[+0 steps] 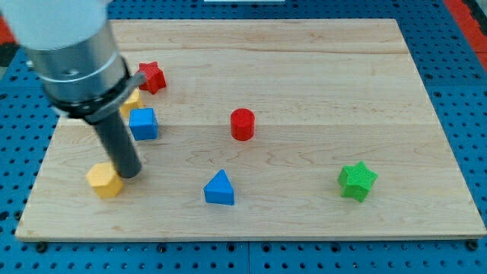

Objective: Place the red circle above the red star

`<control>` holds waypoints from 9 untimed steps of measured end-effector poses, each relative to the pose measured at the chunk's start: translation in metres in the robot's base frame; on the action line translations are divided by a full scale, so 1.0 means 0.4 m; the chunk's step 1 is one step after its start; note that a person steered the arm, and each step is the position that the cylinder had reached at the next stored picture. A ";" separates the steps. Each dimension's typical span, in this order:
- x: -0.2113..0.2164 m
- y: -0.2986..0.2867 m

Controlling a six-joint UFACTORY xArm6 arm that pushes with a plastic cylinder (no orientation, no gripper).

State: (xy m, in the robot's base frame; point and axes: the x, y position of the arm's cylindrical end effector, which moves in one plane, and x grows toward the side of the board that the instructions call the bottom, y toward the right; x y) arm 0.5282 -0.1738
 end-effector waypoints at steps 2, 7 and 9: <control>-0.036 0.006; -0.109 0.096; -0.130 0.262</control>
State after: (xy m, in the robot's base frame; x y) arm 0.4763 -0.0690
